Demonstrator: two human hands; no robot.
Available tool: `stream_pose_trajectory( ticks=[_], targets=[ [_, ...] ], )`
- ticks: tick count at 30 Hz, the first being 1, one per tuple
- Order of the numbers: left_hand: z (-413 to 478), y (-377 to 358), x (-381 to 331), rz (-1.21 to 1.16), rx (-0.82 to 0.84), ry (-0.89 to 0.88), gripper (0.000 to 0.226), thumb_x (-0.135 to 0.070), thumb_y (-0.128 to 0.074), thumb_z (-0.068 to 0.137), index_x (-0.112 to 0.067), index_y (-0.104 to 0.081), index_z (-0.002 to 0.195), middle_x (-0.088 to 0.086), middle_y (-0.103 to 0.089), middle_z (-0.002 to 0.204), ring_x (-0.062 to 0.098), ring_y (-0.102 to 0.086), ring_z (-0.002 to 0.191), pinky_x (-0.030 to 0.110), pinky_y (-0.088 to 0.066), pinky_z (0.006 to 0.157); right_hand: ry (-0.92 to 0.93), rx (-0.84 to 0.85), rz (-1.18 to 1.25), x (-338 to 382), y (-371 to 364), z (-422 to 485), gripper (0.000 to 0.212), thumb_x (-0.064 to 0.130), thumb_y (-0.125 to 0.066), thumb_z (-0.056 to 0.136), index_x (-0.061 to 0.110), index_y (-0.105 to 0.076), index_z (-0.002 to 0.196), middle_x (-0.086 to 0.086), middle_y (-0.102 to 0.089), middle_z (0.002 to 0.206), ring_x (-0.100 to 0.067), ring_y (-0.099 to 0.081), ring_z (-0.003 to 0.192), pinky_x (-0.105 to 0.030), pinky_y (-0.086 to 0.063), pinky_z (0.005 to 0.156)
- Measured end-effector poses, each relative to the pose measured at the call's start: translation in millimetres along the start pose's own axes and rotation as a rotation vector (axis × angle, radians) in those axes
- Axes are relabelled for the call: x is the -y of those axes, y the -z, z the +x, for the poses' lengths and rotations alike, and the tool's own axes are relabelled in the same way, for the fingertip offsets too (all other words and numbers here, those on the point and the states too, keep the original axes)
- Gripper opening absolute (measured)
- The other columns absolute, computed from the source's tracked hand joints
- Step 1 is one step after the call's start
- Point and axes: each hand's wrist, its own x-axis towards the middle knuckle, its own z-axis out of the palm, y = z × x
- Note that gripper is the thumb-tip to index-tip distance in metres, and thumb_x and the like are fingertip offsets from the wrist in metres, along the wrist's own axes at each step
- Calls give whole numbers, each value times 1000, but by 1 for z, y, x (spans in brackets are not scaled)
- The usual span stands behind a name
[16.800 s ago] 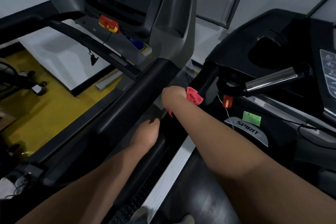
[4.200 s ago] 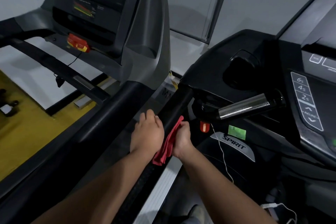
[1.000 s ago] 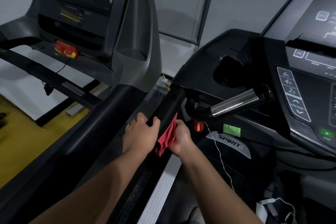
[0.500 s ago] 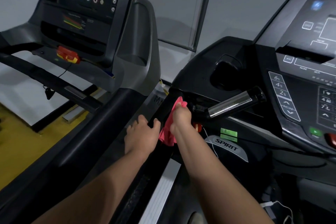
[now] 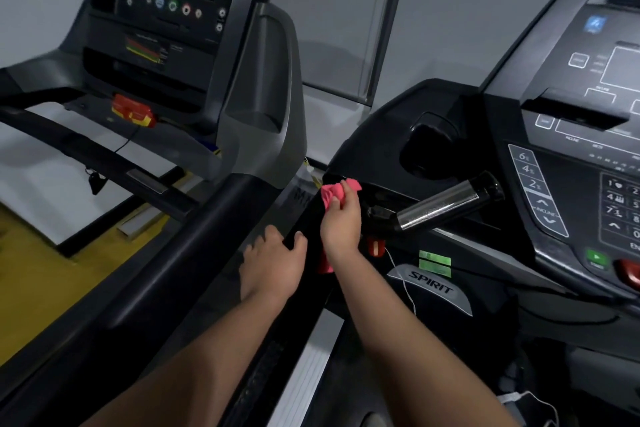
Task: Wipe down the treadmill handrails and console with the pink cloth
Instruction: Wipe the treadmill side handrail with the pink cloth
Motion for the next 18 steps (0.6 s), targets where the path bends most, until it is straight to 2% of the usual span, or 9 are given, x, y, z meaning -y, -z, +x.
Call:
stream_pose_trajectory(
  ticks=[2,5,8,10,14,18],
  targets=[
    [2,0,0,2,7,5,47,-51,-33,92,-14,-49,117,7,-55,123,26,-44,115,44,-43,91,20,-43,-3,0,-3,2,37,11,-37,100,18,-45,136,-1,-47,139,-19,-44,129,-35,-37,107],
    [3,0,0,7,16,12,48,-51,-33,91,-14,-48,118,7,-55,123,26,-45,115,44,-43,91,37,-48,37,-3,-1,-4,36,12,-36,101,21,-44,134,6,-50,132,-14,-48,121,-29,-40,98],
    [4,-1,0,15,17,14,48,-51,-34,91,-14,-48,119,8,-55,123,27,-45,115,43,-43,91,14,-15,149,-10,7,-20,40,8,-37,100,24,-36,137,19,-44,115,4,-49,98,-9,-37,80],
    [5,-1,-1,20,18,19,47,-51,-34,92,-14,-48,118,10,-54,125,28,-45,116,42,-42,91,18,-21,172,-19,9,-36,42,5,-39,99,22,-33,137,17,-43,112,11,-49,89,-5,-39,71],
    [6,-2,-2,19,23,24,47,-51,-34,92,-15,-48,118,10,-54,125,28,-45,116,41,-40,91,-4,-15,243,-40,7,-57,39,2,-41,98,20,-35,132,23,-45,107,20,-50,90,1,-38,73],
    [6,-1,-1,13,27,32,45,-52,-34,91,-17,-48,116,8,-55,123,27,-46,115,40,-41,90,-95,-11,388,-41,7,-51,33,4,-41,99,26,-37,124,16,-49,115,7,-50,101,-2,-38,79]
  ],
)
